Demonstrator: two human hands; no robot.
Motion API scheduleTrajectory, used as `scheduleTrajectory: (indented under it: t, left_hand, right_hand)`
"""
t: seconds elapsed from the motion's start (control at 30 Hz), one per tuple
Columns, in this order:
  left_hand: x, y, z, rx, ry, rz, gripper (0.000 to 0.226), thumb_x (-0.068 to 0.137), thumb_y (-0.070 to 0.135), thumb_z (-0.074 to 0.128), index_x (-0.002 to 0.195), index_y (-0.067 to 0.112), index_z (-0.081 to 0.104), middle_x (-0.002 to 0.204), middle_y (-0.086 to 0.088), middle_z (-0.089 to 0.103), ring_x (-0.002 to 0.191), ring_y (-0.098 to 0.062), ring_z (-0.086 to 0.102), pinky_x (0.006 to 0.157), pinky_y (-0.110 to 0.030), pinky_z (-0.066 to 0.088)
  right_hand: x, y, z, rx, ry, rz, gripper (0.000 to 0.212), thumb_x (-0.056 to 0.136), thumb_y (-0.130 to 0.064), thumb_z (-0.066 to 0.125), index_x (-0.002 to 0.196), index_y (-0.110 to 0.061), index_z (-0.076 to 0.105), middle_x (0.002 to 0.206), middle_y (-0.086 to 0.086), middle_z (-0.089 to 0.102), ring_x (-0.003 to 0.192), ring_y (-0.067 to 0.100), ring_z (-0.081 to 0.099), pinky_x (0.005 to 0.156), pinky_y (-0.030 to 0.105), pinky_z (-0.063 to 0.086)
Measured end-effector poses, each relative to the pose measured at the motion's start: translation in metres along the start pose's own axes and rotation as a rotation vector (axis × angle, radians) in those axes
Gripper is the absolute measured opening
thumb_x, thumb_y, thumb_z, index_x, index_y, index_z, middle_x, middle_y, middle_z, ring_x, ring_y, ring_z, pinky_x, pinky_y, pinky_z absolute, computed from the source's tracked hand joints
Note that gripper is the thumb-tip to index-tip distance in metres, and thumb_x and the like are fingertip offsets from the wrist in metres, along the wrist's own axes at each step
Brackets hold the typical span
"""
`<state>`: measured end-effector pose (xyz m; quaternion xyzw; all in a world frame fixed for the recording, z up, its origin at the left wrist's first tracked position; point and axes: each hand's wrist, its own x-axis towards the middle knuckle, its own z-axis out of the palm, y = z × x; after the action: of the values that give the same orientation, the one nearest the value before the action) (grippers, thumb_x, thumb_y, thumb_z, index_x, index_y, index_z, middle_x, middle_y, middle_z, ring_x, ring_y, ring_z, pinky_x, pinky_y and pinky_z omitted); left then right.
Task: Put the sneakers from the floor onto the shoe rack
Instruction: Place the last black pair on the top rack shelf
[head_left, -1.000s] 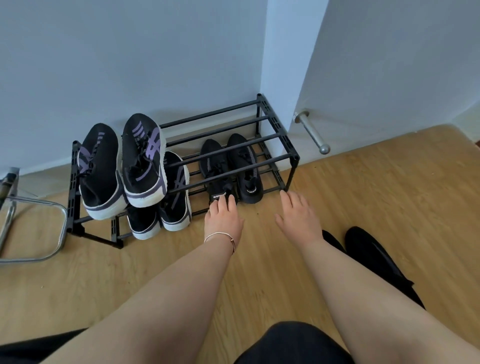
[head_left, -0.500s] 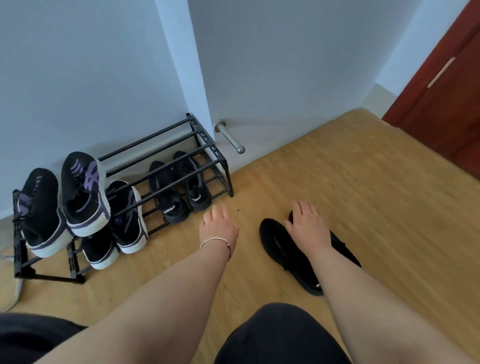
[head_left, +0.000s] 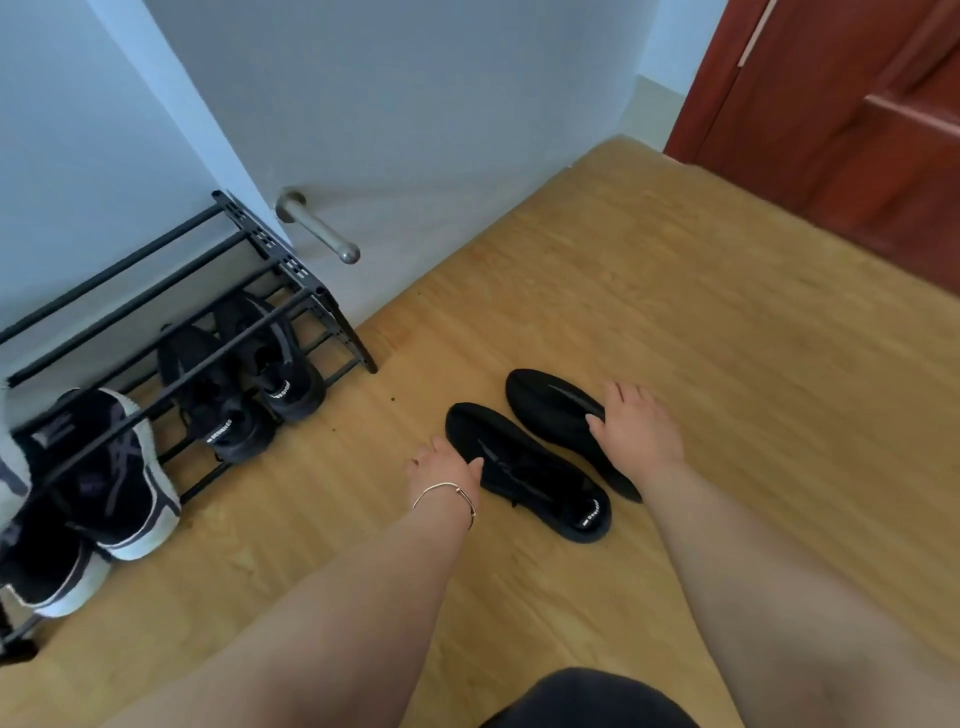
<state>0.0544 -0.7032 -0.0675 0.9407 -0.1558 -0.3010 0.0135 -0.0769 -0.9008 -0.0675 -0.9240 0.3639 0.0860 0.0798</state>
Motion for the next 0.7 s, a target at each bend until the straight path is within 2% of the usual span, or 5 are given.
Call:
scheduleTrajectory:
  t: [0.23, 0.37, 0.43, 0.57, 0.7]
  left_hand:
    - [0.012, 0.009, 0.026, -0.335, -0.226, -0.237, 0.066, 0.097, 0.053, 0.049, 0.135, 0.0, 0.046, 0.125, -0.016, 0.064, 0.111, -0.032, 0.065, 0.086, -0.035, 0.052]
    - [0.009, 0.02, 0.034, -0.479, -0.311, -0.207, 0.062, 0.101, 0.048, 0.044, 0.138, -0.001, 0.051, 0.135, -0.022, 0.06, 0.125, -0.037, 0.058, 0.104, -0.041, 0.047]
    - [0.007, 0.024, 0.039, -0.564, -0.383, -0.239, 0.055, 0.099, 0.046, 0.049, 0.134, 0.004, 0.055, 0.123, -0.018, 0.067, 0.114, -0.034, 0.066, 0.097, -0.043, 0.055]
    - [0.004, 0.033, 0.043, -0.791, -0.416, -0.356, 0.046, 0.097, 0.039, 0.059, 0.125, 0.003, 0.059, 0.084, -0.009, 0.067, 0.087, -0.024, 0.072, 0.068, -0.035, 0.062]
    - [0.011, 0.028, 0.047, -0.9, -0.406, -0.327, 0.038, 0.094, 0.032, 0.066, 0.119, 0.005, 0.057, 0.084, -0.008, 0.067, 0.074, -0.023, 0.071, 0.08, -0.04, 0.063]
  right_hand:
    - [0.007, 0.009, 0.019, 0.055, -0.079, 0.094, 0.049, 0.102, -0.042, 0.04, 0.14, -0.011, 0.044, 0.134, 0.012, 0.057, 0.119, 0.033, 0.052, 0.089, 0.044, 0.049]
    - [0.01, 0.013, 0.027, 0.193, -0.179, 0.155, 0.055, 0.102, -0.042, 0.04, 0.147, -0.012, 0.035, 0.141, 0.018, 0.051, 0.125, 0.039, 0.049, 0.098, 0.048, 0.045]
    - [0.012, 0.015, 0.031, 0.304, -0.233, 0.2, 0.057, 0.102, -0.044, 0.041, 0.149, -0.012, 0.033, 0.14, 0.02, 0.052, 0.122, 0.04, 0.052, 0.097, 0.048, 0.048]
    - [0.01, 0.019, 0.039, 0.368, -0.277, 0.237, 0.059, 0.099, -0.05, 0.042, 0.146, -0.014, 0.039, 0.137, 0.017, 0.055, 0.119, 0.039, 0.055, 0.096, 0.048, 0.049]
    - [0.007, 0.018, 0.045, 0.427, -0.329, 0.284, 0.058, 0.095, -0.053, 0.048, 0.139, -0.015, 0.049, 0.135, 0.013, 0.059, 0.119, 0.037, 0.056, 0.097, 0.045, 0.049]
